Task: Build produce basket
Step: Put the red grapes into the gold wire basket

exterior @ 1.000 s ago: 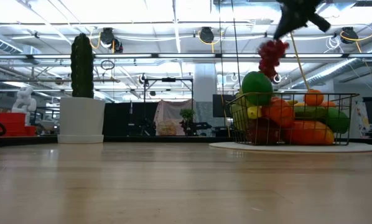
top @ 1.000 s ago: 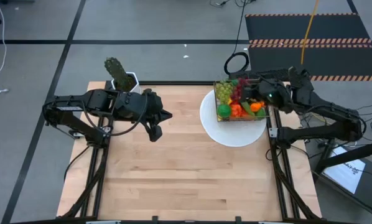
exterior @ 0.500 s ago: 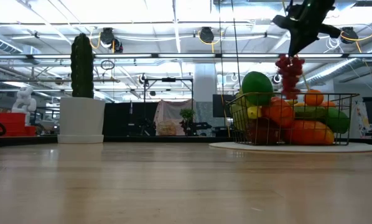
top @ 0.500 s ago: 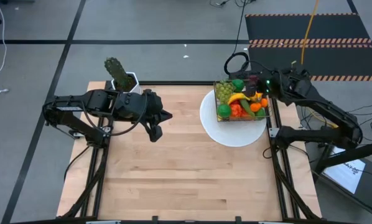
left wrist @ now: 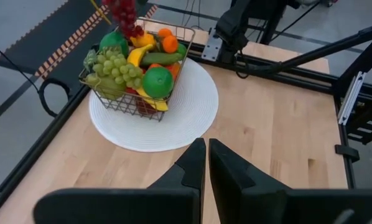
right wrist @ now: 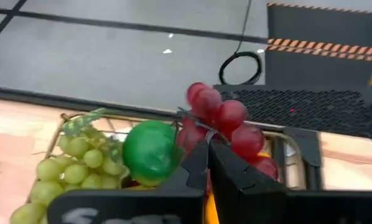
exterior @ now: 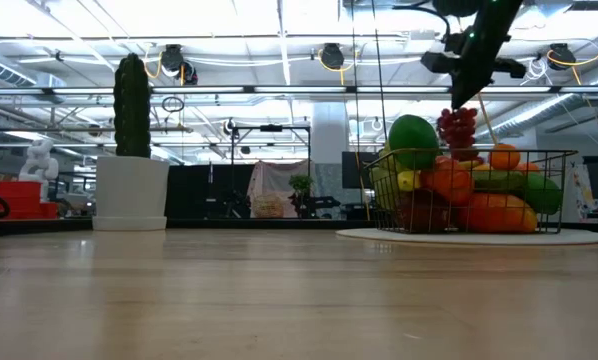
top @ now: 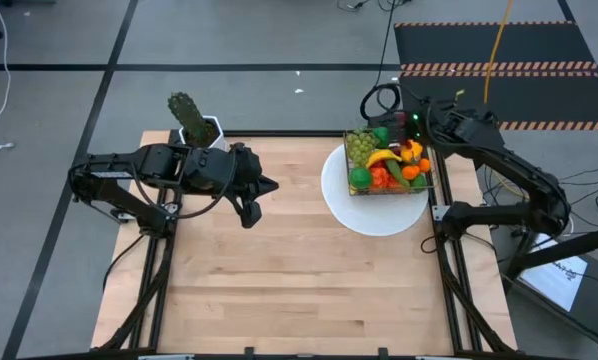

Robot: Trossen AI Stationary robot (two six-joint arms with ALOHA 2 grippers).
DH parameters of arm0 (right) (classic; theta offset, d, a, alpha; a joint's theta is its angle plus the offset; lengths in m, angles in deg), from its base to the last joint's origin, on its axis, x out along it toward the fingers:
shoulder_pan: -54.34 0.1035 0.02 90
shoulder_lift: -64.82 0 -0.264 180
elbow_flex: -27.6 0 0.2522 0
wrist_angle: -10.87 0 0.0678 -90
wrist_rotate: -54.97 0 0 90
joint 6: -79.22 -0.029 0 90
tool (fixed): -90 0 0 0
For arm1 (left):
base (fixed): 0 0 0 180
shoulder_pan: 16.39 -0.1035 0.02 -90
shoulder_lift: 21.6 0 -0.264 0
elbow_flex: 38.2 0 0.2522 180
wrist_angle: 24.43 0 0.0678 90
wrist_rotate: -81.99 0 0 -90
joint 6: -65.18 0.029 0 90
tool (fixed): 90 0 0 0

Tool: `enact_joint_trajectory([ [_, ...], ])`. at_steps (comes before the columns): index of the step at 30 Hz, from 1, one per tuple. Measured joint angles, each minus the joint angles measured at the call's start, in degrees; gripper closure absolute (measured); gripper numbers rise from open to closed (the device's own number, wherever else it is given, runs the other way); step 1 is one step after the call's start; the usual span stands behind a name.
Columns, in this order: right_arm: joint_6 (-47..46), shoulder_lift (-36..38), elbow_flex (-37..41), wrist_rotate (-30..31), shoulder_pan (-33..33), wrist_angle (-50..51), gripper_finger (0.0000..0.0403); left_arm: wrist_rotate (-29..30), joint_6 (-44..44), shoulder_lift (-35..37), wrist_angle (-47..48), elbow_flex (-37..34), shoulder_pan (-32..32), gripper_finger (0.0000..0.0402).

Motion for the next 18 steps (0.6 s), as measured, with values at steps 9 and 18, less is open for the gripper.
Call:
enact_joint_trajectory([
  [9,-4.4,-4.4,0.0,-9.0,0.1,-1.3,0.0403,0.0,0.1,0.0,0.7,0.0,0.3,0.0380],
  [18,-8.6,-2.8,0.0,-17.9,1.9,3.6,0.0403,0.0,0.2,0.0,1.2,0.0,1.2,0.0380],
])
